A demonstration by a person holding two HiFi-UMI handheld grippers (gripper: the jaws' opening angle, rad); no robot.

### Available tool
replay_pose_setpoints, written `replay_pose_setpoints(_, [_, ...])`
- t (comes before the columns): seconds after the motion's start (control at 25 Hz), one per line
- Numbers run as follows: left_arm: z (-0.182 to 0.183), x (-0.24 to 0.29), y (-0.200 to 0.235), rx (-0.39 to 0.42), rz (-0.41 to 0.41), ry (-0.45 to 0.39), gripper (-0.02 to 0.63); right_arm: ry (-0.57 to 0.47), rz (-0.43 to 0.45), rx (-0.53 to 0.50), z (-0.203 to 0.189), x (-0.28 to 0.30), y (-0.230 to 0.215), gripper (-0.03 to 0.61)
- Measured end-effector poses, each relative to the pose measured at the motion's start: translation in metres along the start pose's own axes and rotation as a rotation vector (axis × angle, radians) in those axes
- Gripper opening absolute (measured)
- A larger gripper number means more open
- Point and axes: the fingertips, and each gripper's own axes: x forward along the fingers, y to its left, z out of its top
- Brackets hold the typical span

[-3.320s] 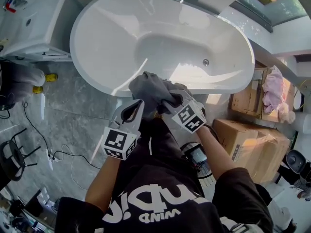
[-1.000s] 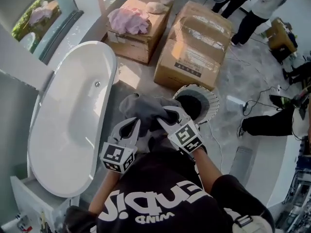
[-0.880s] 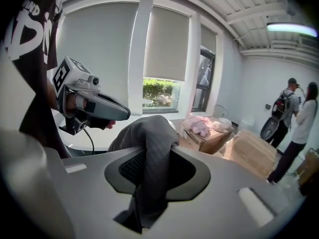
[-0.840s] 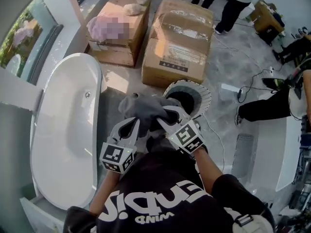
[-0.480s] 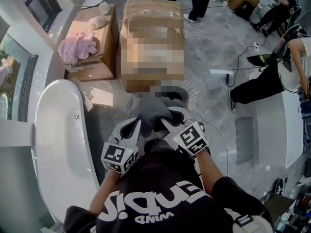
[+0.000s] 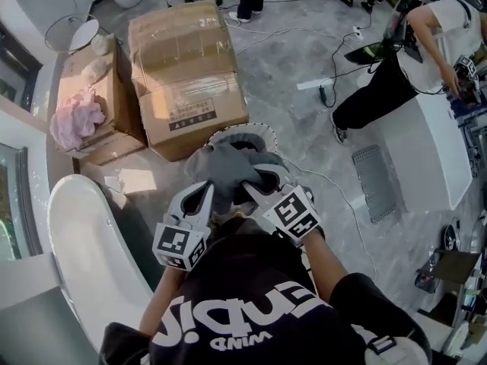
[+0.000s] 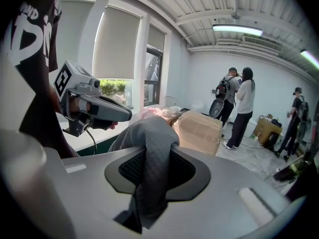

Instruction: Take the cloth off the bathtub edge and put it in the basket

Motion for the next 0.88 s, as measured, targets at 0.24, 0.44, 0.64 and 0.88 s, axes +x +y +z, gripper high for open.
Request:
replay_pose_setpoints(0.24, [0.007, 0.025, 0.002, 0.023, -0.104, 0.048, -0.003, 0.004, -0.091, 0.065, 0.0, -0.007, -0.028, 0.109])
replay_pose_setpoints(0.44, [0.012, 0.045, 0.005, 0.062, -0.183, 0.076, -0.003, -0.01, -0.149, 0.092, 0.016, -0.01, -0.053, 0.109])
replay_pose_setpoints(0.64, [0.022, 0.054, 0.016, 0.076, -0.213, 0.075, -0.003, -0.055, -0.196, 0.054, 0.058, -0.014, -0.082, 0.109])
replay_pose_setpoints(0.88, [0.046, 0.063, 0.023, 0.078, -0.227, 0.036, -0.003, -0.076, -0.226, -0.035, 0.102, -0.016, -0.099, 0.109])
